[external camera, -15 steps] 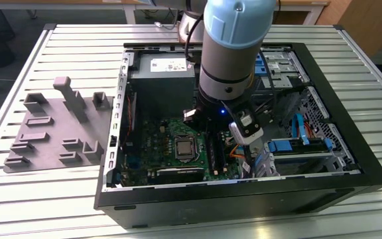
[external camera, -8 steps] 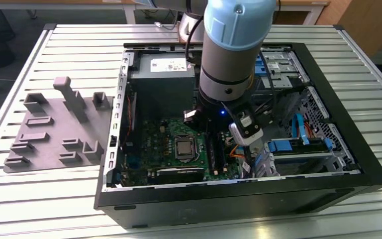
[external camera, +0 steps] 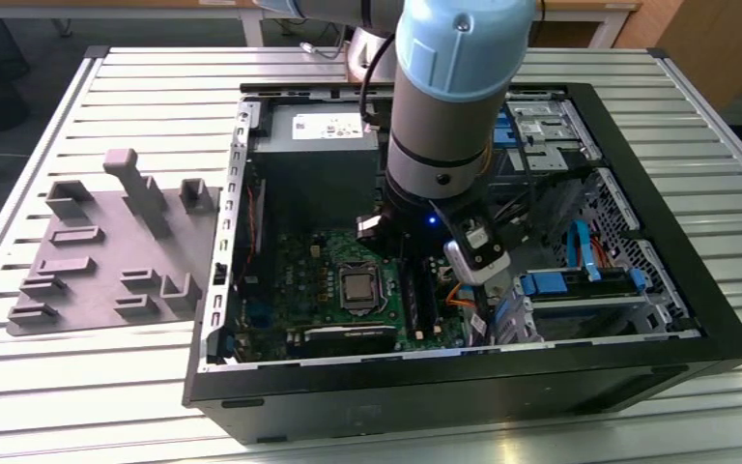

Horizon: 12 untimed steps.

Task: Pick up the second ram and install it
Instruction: 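Insert the second ram into the second slot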

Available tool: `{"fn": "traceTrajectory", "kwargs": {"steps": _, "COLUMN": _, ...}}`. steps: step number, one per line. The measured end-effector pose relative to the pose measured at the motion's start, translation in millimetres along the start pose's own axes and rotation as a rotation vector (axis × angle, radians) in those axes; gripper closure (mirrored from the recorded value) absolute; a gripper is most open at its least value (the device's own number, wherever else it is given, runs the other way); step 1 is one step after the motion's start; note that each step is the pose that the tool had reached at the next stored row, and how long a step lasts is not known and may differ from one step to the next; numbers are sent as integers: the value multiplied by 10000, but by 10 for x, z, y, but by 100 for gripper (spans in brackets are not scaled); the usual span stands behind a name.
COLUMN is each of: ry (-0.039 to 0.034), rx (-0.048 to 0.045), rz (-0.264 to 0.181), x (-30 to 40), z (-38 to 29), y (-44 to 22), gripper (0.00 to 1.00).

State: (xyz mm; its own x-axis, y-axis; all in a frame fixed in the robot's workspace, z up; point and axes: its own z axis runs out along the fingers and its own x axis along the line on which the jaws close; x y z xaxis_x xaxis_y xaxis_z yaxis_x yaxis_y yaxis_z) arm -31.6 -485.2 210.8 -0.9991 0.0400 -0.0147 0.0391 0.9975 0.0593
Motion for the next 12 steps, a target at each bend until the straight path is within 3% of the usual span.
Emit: {"fn": "traceTrajectory", "kwargs": {"steps": 12, "ry": 2, "rx": 2, "rz": -1, "x": 0, "z": -15, "y": 0, "gripper": 86}}
